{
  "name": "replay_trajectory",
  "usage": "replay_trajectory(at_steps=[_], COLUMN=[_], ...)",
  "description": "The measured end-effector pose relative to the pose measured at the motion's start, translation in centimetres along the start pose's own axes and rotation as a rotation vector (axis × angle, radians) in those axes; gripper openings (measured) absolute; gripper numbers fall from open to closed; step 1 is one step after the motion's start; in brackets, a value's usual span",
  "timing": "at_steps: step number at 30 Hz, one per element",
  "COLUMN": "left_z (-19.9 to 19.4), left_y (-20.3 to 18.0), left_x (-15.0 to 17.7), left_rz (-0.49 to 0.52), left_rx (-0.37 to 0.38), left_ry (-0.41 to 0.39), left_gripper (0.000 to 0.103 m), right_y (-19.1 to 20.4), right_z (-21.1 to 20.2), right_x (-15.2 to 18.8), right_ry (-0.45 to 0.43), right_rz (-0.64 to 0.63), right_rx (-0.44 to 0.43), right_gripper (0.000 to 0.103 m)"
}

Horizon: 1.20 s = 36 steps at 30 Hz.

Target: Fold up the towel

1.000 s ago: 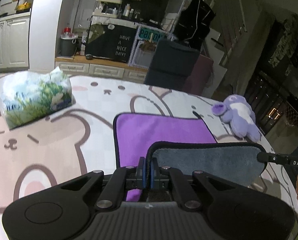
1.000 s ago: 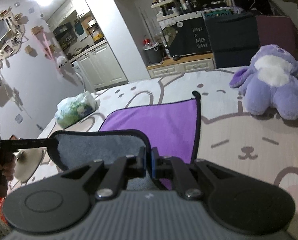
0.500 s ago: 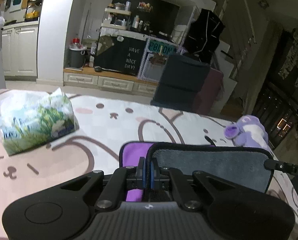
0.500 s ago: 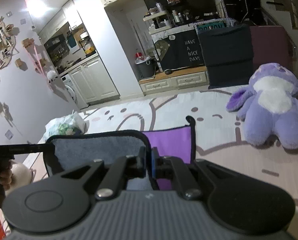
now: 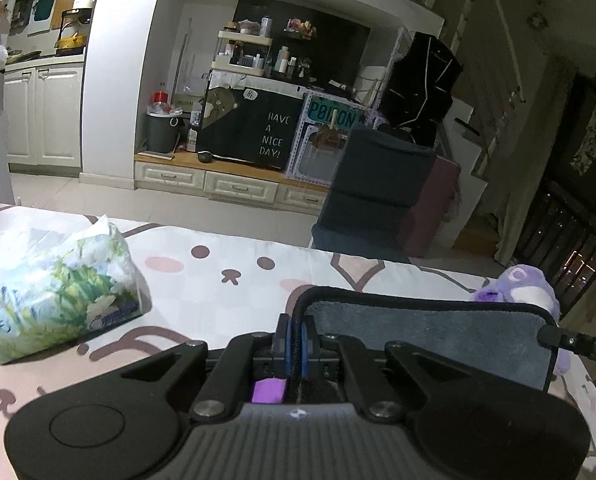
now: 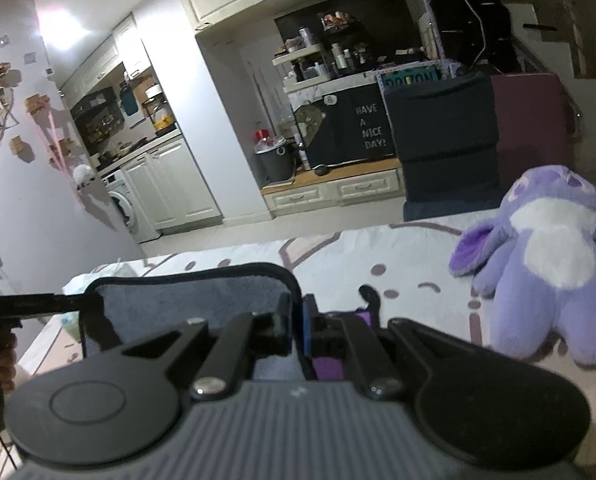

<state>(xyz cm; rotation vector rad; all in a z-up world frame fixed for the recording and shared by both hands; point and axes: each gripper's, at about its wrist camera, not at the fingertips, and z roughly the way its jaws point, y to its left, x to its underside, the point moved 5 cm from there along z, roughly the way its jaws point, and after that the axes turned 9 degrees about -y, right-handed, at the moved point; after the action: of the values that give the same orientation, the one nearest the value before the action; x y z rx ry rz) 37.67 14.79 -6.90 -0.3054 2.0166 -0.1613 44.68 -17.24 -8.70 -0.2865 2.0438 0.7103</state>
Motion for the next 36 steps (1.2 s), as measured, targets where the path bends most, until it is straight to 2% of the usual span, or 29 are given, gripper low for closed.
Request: replay_trajectory(at_steps=[9, 17, 28, 29, 31, 34, 36], left_z=[4.8, 8.2, 10.1, 10.0, 10.1, 10.1, 10.1], left_y=[1.0, 2.7, 3.0, 3.1, 3.3, 3.4, 3.6], left_x=[1.5, 3.0, 4.8, 4.8, 4.9, 5.0, 5.2], left_rz=[0.030, -0.012, 0.032, 0.028, 0.025, 0.024, 0.024], left_rx=[-0.015, -0.033, -0.062, -0.063, -0.069, -0.075, -0.085], left_ry=[0.057, 0.087, 0.139, 0.142, 0.148, 0.169, 0.180], left_gripper=[0.005, 0.005, 0.005, 0.009, 0.009, 0.020, 0.035], right_y=[-1.6, -2.8, -3.6, -3.7, -3.6, -3.7, -3.9], right_z=[4.6, 8.3, 10.7, 10.9, 11.2, 11.0, 10.9], right_x=[0.6, 1.9, 4.4, 4.5, 4.7, 4.8, 4.8], right_ry=[0.041, 0.082, 0.153, 0.156, 0.165, 0.165, 0.167], right_rz=[-0.021, -0.016, -0.059, -0.066, -0.077, -0.085, -0.081], right_rx=[0.055, 0.088, 0.143, 0.147, 0.148, 0.153, 0.163], right_gripper=[0.007, 0.007, 0.007, 0.008, 0.012, 0.031, 0.045])
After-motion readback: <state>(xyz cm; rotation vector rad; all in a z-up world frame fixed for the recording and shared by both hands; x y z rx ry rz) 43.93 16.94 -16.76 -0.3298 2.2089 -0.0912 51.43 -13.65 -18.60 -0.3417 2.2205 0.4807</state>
